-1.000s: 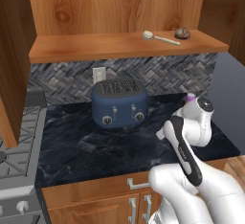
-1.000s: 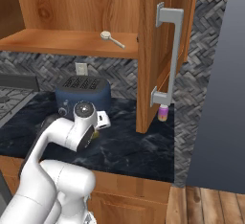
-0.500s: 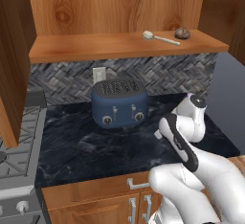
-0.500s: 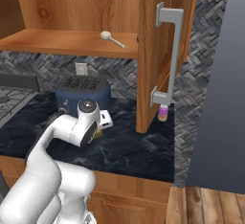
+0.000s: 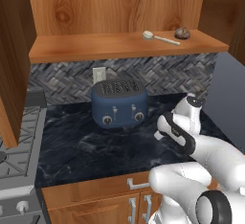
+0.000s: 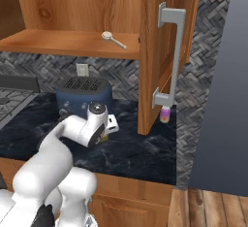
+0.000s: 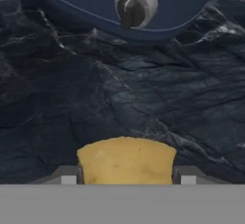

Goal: Pick the sponge and dish brush from the cabinet and place them on the counter.

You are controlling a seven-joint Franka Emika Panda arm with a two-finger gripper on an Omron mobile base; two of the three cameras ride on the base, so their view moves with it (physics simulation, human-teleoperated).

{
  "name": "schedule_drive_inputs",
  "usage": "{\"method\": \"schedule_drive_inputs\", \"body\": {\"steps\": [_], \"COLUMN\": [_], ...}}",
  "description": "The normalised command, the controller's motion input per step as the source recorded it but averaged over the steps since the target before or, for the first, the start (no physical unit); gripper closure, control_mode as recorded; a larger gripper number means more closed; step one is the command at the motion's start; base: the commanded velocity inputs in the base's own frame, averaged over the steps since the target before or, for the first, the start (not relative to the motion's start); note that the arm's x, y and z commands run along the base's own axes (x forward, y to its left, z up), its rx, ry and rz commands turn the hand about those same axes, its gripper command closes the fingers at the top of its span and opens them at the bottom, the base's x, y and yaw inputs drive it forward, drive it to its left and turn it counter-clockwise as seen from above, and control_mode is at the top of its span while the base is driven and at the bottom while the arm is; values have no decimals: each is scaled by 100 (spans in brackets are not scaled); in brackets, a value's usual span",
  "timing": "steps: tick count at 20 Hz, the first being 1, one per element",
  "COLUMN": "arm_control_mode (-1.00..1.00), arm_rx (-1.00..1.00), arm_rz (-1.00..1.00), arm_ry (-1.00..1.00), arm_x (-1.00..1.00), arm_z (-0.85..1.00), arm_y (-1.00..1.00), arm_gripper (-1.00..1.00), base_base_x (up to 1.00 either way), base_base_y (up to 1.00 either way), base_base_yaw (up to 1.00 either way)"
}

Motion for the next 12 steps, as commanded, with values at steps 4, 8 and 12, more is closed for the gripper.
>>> {"method": "schedule_drive_inputs", "body": {"steps": [4, 8, 12], "arm_control_mode": [-100, -100, -100], "arm_rx": [-2, -3, -2], "arm_rz": [0, 0, 0], "arm_ry": [-4, -6, -8], "arm_x": [3, 3, 4], "arm_z": [-80, -80, -62], "arm_y": [0, 0, 2], "arm_gripper": [100, 100, 100], "base_base_x": [0, 0, 0], "base_base_y": [0, 0, 0], "base_base_yaw": [0, 0, 0]}}
